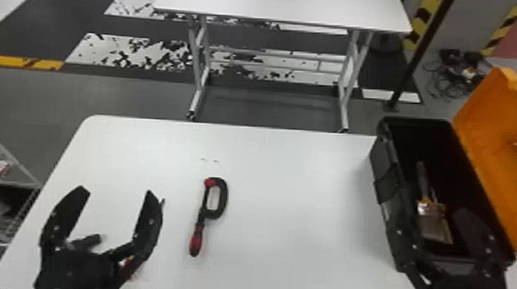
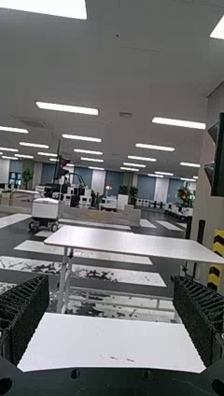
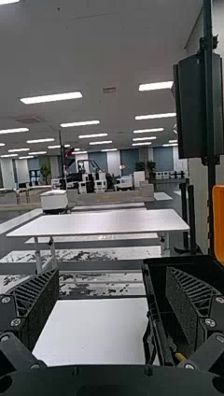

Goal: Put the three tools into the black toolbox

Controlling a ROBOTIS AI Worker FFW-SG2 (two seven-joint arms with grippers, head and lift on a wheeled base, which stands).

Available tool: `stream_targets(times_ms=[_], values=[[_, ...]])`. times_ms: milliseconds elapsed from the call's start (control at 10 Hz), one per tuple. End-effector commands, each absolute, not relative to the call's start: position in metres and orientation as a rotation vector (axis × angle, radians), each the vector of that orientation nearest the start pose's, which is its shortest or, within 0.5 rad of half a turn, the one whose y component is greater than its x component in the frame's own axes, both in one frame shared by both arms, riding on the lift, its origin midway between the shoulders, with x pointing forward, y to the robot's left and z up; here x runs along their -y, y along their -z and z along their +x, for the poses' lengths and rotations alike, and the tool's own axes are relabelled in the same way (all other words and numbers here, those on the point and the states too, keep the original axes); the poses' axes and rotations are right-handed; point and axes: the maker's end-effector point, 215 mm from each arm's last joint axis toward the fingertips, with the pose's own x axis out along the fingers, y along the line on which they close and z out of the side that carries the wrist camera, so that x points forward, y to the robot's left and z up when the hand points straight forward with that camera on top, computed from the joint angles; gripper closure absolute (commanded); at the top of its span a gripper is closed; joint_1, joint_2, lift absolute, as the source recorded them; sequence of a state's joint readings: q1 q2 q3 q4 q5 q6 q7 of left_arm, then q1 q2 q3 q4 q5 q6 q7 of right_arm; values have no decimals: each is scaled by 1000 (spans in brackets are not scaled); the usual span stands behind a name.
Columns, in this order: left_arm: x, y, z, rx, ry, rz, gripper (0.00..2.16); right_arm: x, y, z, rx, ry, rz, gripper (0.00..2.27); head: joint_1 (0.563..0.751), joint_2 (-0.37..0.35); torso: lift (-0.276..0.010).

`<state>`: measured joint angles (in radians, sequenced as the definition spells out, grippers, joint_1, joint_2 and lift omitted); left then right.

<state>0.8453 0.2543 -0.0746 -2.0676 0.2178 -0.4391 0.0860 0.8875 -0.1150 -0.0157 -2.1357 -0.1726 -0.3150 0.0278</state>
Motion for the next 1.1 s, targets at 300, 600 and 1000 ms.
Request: stream_targets(times_ms=[300,600,1000], values=[[-233,334,329,57,68,-102,-2,244,341,325,-9,-45,88,164,695,-21,-51],[-232,339,328,34,67,-101,-2,245,343,324,-13,-45,87,164,695,-20,-51],[-272,439,317,-392,-150,-15,73,248,349,324,-24,-39,91,164,695,18,-51]])
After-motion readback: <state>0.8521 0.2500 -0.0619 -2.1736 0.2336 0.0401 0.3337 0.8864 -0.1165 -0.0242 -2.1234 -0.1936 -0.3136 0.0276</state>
